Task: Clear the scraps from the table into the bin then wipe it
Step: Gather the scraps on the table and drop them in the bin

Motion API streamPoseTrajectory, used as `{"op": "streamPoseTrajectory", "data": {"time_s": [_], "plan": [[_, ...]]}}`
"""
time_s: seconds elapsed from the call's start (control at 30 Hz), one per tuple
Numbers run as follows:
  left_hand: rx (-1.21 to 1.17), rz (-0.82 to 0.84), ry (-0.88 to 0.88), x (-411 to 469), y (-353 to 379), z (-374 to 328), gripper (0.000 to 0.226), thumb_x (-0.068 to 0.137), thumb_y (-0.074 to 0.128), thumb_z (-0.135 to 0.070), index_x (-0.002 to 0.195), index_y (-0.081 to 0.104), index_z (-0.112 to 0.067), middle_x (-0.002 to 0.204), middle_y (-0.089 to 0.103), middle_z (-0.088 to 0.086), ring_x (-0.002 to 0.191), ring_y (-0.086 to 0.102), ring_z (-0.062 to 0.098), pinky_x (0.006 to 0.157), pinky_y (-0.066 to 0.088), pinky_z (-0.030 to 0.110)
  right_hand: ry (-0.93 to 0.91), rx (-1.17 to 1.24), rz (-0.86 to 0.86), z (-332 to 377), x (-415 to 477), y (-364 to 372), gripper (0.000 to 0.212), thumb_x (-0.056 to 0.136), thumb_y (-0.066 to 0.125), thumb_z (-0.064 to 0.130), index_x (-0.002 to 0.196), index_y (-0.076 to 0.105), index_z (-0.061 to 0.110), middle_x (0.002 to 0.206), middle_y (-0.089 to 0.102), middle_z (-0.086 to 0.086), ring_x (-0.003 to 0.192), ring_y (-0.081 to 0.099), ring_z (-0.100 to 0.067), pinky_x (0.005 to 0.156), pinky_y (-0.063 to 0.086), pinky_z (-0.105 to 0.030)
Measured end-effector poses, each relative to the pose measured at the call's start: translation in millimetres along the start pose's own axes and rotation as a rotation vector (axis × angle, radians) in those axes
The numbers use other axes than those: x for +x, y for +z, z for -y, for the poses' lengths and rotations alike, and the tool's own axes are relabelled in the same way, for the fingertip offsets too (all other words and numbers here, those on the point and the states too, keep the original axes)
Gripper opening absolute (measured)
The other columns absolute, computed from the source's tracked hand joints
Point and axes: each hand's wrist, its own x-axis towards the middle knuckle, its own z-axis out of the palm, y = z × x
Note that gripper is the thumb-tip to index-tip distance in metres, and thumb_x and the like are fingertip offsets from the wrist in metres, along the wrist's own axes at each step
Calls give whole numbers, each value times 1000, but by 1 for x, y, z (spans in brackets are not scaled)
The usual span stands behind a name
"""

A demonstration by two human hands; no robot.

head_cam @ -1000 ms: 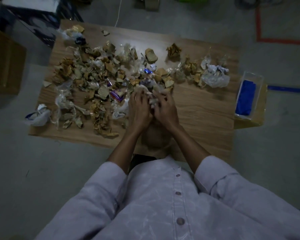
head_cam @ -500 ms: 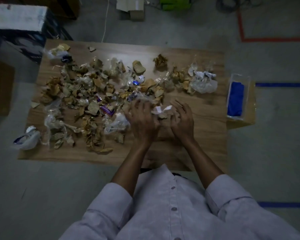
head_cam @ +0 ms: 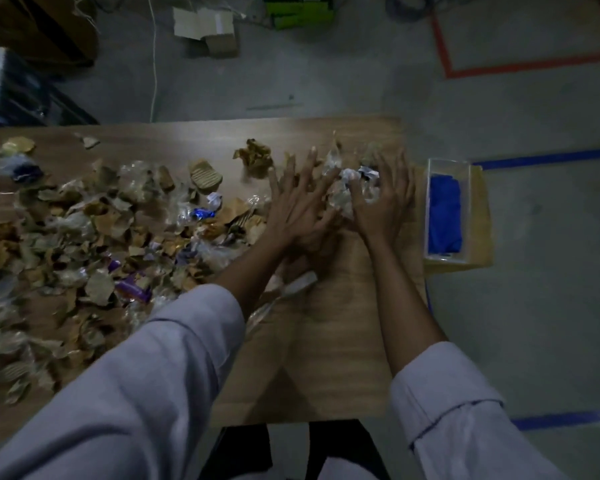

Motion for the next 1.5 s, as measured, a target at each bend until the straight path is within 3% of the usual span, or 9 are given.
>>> {"op": "streamPoseTrajectory", "data": {"time_s": [0.13, 0.27, 0.43, 0.63, 0.87, 1.03, 1.23, 1.4, 1.5], "plan": [[56, 197, 20, 23, 11, 11, 99, 81, 25, -83, 163, 1, -33, 171, -10, 9, 155, -6, 42, 116, -3, 71, 44, -105, 258, -13, 5, 33, 73, 83, 47, 71, 143, 59, 32, 161, 41, -2, 154, 22, -34, 124, 21, -47], [92, 180, 95, 8, 13, 17, 90, 87, 20, -65, 162, 17, -16, 164, 21, 22, 148, 21, 42, 119, 13, 62, -131, -166, 283, -9, -32, 45, 59, 92, 52, 44, 147, 54, 21, 162, 40, -5, 155, 23, -35, 122, 24, -49], [114, 203, 76, -23, -4, 30, 84, 93, 17, -59, 161, 17, -9, 163, 21, 25, 147, 22, 42, 120, 16, 57, -99, -106, 370, 18, -59, 53, 60, 95, 51, 34, 152, 47, 16, 166, 33, -7, 157, 17, -33, 125, 13, -43], [72, 273, 50, -61, -25, 55, 78, 94, 56, -41, 154, 27, 1, 153, 31, 28, 139, 31, 45, 108, 32, 53, -22, 173, 410, 58, -103, 78, 50, 101, 39, 20, 144, 52, -2, 157, 45, -18, 153, 25, -41, 123, 26, -55], [-77, -65, 57, -92, -57, 68, 67, 84, 73, -9, 142, 42, 2, 134, 49, 30, 116, 47, 42, 93, 47, 53, 265, 531, 552, 132, -123, 60, 57, 103, 39, 18, 160, 32, 14, 164, 36, -10, 151, 34, -26, 122, 33, -42], [-140, -333, 87, -146, -94, 67, 67, 90, 69, -11, 149, 41, 5, 144, 41, 30, 134, 37, 39, 111, 39, 48, 48, 692, 440, 171, -149, 22, 51, 107, 46, 12, 156, 36, 22, 163, 38, -7, 149, 39, -20, 117, 38, -27], [-385, -317, -49, -220, -75, 80, 59, 102, 43, -23, 153, 36, 4, 161, 24, 27, 152, 22, 37, 125, 20, 42, -224, 462, 434, 162, -189, 37, 45, 107, 49, 23, 148, 51, 6, 160, 35, -1, 155, 18, -7, 124, 27, -48], [-279, -157, -163, -236, -37, 96, 60, 103, 38, -36, 154, 39, -3, 163, 29, 20, 151, 27, 37, 118, 27, 58, -79, 154, 666, 143, -208, 66, 77, 102, 15, 70, 156, 42, 23, 169, 26, 6, 158, 12, -21, 126, 15, -43], [-217, -136, -223, -227, -43, 99, 60, 101, 39, -40, 152, 43, -10, 164, 30, 14, 151, 26, 36, 118, 23, 61, -85, 174, 574, 151, -196, 64, 57, 105, 35, 53, 149, 52, 20, 163, 39, -1, 154, 28, -25, 122, 24, -41]]}}
